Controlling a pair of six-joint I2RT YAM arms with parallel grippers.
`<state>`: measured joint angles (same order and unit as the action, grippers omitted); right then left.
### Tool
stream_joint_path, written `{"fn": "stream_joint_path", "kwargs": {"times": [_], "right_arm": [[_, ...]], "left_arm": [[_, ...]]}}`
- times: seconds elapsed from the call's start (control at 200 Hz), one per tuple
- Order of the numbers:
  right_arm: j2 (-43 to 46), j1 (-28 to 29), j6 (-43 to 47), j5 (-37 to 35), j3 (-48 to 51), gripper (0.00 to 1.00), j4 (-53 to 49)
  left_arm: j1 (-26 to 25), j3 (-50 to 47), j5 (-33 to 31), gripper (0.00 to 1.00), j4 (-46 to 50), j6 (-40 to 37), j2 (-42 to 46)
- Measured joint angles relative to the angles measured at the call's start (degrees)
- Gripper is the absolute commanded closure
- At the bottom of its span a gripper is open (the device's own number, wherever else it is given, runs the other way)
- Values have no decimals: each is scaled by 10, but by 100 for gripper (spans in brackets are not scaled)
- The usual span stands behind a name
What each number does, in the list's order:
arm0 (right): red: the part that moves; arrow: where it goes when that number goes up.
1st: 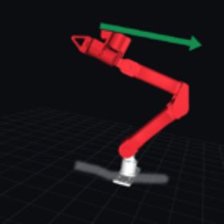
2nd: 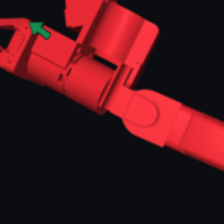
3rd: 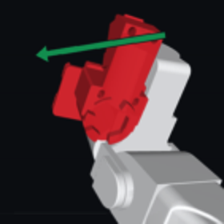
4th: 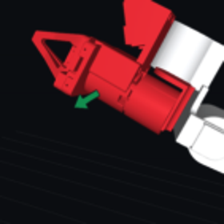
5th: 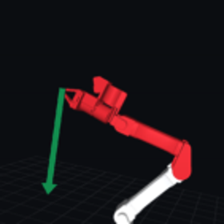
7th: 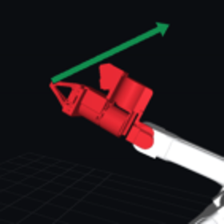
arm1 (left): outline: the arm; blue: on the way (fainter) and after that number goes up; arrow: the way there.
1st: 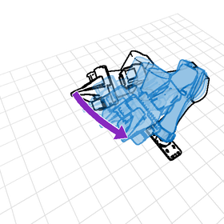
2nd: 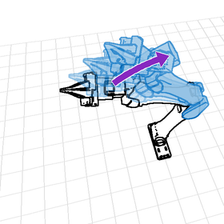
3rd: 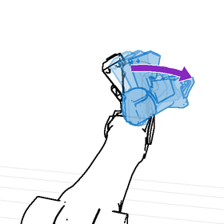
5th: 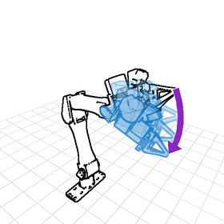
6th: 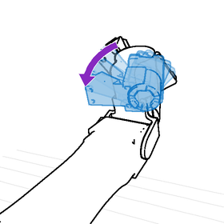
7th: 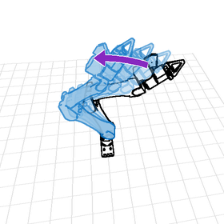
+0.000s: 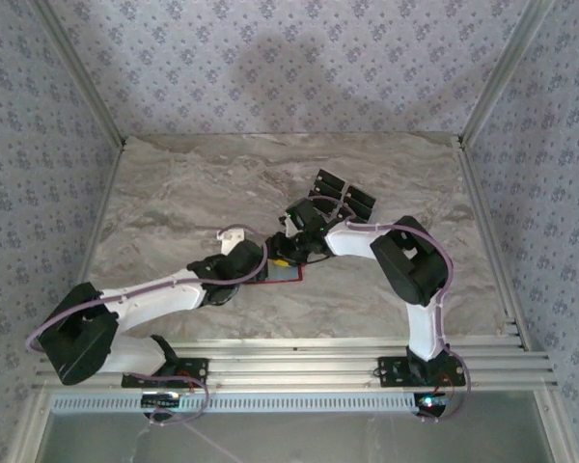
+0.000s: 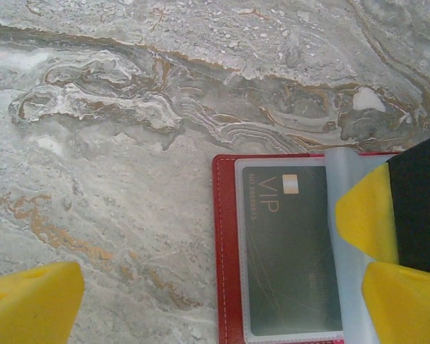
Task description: Put the credit cards into the card holder
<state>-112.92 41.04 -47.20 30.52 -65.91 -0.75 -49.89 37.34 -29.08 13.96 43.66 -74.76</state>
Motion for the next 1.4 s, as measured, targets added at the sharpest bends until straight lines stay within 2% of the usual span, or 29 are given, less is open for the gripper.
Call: {"fn": "stream_joint_path", "kwargs": {"times": [0.765,1.259,1.399], "right_arm": [[-12,22,0,-21,-38,51,-40],[-12,26,-1,-24,-38,51,-48],[-12,32,-7,-19,-38,51,-35]], "left_arm": [[4,-25,-10,0,7,10,31],[7,-87,17,1,-72,-3,64],[4,-93,2,0,-40,9,85]]}}
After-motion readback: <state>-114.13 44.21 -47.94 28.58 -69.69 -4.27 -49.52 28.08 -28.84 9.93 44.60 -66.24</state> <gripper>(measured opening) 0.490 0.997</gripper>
